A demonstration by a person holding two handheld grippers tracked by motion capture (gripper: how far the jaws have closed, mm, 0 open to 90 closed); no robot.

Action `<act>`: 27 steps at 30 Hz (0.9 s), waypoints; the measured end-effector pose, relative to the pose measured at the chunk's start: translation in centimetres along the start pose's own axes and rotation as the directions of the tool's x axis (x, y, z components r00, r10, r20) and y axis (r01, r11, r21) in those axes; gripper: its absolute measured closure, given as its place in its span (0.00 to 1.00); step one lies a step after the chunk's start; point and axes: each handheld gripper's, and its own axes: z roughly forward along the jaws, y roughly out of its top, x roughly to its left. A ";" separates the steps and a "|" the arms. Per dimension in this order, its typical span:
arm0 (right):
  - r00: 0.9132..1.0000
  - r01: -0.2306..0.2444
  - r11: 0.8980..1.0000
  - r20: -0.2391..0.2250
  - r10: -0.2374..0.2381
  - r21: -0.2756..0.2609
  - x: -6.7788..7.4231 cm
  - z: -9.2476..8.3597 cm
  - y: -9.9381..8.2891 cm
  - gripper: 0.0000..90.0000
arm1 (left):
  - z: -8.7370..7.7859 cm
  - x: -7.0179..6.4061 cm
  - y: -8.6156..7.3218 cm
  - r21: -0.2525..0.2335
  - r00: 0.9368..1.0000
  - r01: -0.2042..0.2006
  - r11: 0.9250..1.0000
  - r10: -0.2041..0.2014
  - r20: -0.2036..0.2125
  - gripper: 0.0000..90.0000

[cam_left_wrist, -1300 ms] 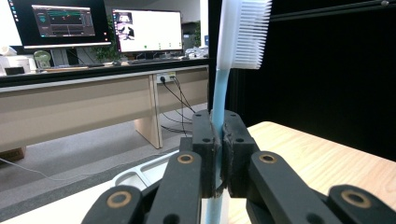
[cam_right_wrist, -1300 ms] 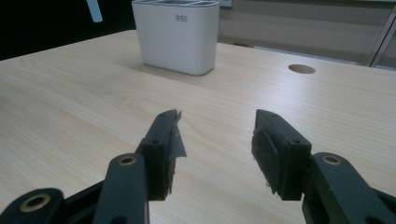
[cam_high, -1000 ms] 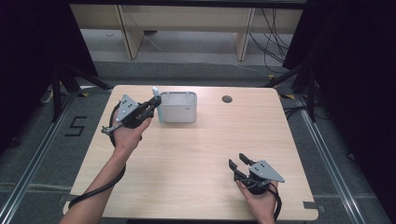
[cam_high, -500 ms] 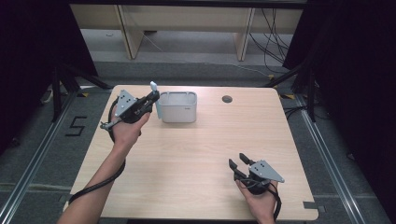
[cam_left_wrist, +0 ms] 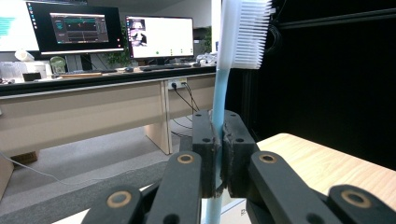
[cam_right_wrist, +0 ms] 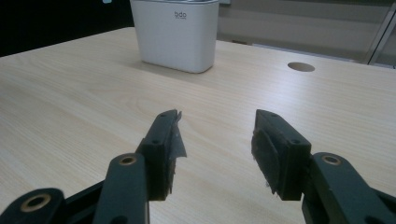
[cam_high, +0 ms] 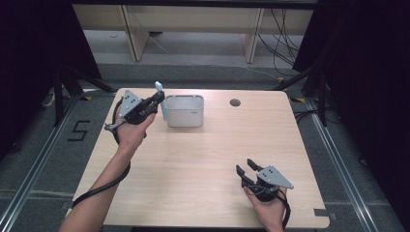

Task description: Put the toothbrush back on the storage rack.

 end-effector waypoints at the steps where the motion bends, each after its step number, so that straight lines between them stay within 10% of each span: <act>1: 1.000 -0.002 1.000 0.000 0.002 -0.002 0.0 0.0 0.0 0.57 | 0.1 0.0 0.0 -0.001 1.000 0.002 1.000 -0.002 -0.001 0.95; 27: 1.000 -0.013 1.000 -0.010 0.013 -0.003 -0.1 0.1 0.0 0.57 | 2.1 1.2 1.2 -0.005 0.999 -0.029 1.000 0.029 -0.034 0.94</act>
